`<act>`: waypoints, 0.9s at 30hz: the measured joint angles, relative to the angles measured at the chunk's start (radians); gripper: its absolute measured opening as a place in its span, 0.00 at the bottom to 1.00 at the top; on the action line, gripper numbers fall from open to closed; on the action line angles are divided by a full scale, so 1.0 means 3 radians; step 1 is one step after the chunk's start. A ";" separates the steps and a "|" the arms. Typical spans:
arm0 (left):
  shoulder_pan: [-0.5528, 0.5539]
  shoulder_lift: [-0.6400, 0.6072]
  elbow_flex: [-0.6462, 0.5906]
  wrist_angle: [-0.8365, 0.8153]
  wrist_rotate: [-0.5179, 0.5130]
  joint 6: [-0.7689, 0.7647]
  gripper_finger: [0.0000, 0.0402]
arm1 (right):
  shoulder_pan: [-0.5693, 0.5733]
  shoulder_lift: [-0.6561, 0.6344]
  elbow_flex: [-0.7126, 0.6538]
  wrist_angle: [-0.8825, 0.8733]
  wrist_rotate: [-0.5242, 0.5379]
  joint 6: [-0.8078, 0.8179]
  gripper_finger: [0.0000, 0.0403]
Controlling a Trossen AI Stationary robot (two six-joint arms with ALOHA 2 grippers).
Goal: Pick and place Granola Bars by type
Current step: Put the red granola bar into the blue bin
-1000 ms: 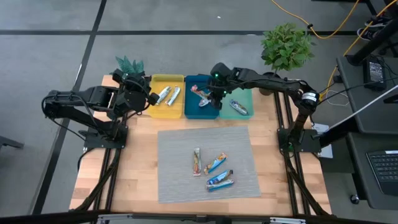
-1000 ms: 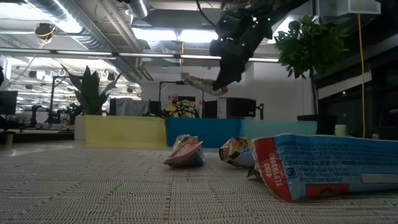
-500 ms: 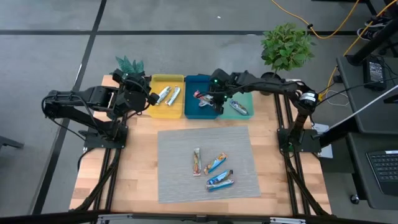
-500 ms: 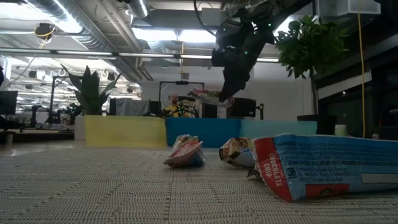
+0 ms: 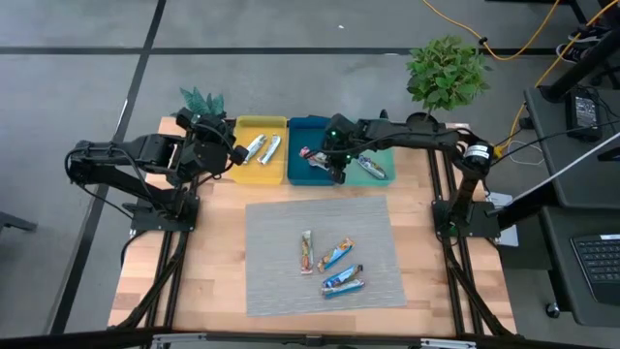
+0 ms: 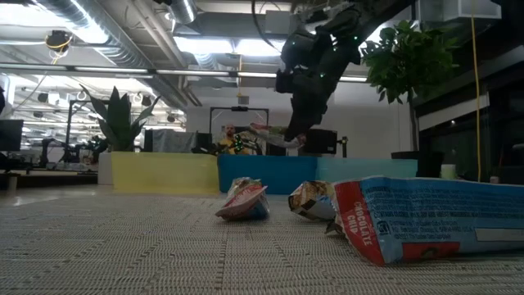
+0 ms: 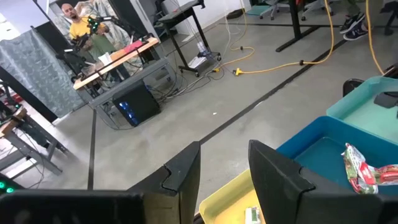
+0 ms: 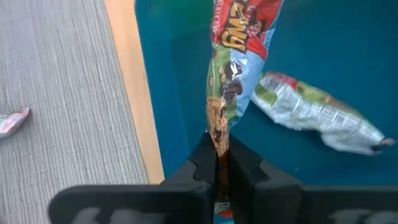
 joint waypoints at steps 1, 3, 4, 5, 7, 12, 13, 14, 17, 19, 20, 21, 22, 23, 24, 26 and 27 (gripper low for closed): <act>0.0001 0.0000 0.0000 0.0000 0.0001 0.0000 0.32 | 0.0000 0.0027 0.0000 -0.0009 0.0001 0.0015 0.06; 0.0000 0.0000 0.0000 0.0000 0.0017 0.0001 0.32 | 0.0005 0.0088 0.0000 0.0002 -0.0015 0.0020 0.06; 0.0000 0.0000 0.0000 0.0000 0.0033 0.0000 0.32 | 0.0014 0.0120 0.0000 -0.0014 -0.0018 0.0021 0.05; 0.0000 0.0000 0.0000 0.0000 0.0053 0.0000 0.32 | 0.0023 0.0147 0.0000 -0.0013 -0.0018 0.0020 0.05; 0.0000 0.0000 0.0001 0.0000 0.0118 0.0000 0.32 | 0.0046 0.0200 0.0000 -0.0009 -0.0024 0.0018 0.05; -0.0013 0.0000 0.0001 0.0000 0.0200 0.0001 0.32 | 0.0057 0.0298 0.0000 0.0018 -0.0031 0.0023 0.05; -0.0013 0.0000 0.0000 0.0000 0.0202 0.0001 0.32 | 0.0056 0.0317 0.0000 0.0035 -0.0014 0.0026 0.05; -0.0013 0.0000 0.0000 0.0000 0.0202 0.0000 0.32 | 0.0056 0.0335 0.0000 0.0044 -0.0012 0.0031 0.05; -0.0013 0.0000 0.0001 0.0000 0.0205 0.0001 0.32 | 0.0053 0.0385 0.0000 0.0044 -0.0006 0.0052 0.05; -0.0013 0.0000 0.0001 0.0000 0.0205 0.0001 0.32 | 0.0055 0.0406 0.0000 0.0061 -0.0001 0.0095 0.05; -0.0013 0.0001 0.0001 0.0000 0.0205 0.0001 0.32 | 0.0055 0.0416 0.0000 0.0069 -0.0001 0.0108 0.06; -0.0013 0.0000 0.0000 0.0000 0.0205 0.0001 0.32 | 0.0055 0.0420 0.0000 0.0069 -0.0001 0.0107 0.06; -0.0013 0.0000 0.0001 0.0000 0.0205 0.0001 0.32 | 0.0055 0.0423 0.0000 0.0070 -0.0001 0.0107 0.06; -0.0013 0.0001 0.0001 0.0000 0.0205 0.0001 0.32 | 0.0056 0.0423 0.0000 0.0080 0.0000 0.0107 0.05; -0.0013 0.0000 0.0001 0.0000 0.0205 0.0001 0.32 | 0.0056 0.0423 0.0000 0.0098 0.0000 0.0111 0.05; -0.0013 0.0000 0.0001 0.0000 0.0205 0.0001 0.32 | 0.0055 0.0423 0.0000 0.0121 0.0001 0.0115 0.05; -0.0013 0.0000 0.0000 0.0000 0.0205 0.0001 0.32 | 0.0055 0.0423 0.0000 0.0133 0.0001 0.0116 0.05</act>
